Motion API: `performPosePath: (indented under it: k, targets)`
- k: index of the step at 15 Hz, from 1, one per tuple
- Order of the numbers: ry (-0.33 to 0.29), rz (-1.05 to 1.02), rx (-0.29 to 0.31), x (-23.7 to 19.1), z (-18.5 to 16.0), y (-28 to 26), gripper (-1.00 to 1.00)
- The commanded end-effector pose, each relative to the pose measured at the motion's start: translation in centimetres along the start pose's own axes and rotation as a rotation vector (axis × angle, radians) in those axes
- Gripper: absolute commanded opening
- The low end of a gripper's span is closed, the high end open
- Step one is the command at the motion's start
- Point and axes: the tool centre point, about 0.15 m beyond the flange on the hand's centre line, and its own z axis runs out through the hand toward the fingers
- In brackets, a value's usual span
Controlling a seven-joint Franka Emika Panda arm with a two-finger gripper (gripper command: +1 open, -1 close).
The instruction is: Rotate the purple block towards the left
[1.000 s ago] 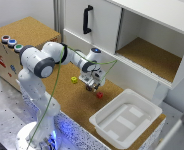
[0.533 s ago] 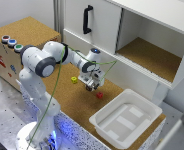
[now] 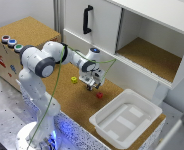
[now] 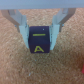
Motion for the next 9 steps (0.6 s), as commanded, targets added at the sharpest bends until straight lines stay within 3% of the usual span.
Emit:
performPosePath:
  k: [1, 5, 9]
  targets:
    - [0.026, -0.416, -0.083, -0.3, -1.0, -2.1, -1.0]
    - [-0.042, -0.739, -0.058, 1.0, 1.9, -3.1, -1.0]
    - [-0.025, -0.996, -0.099, 0.5, 1.9, -4.3, -1.0]
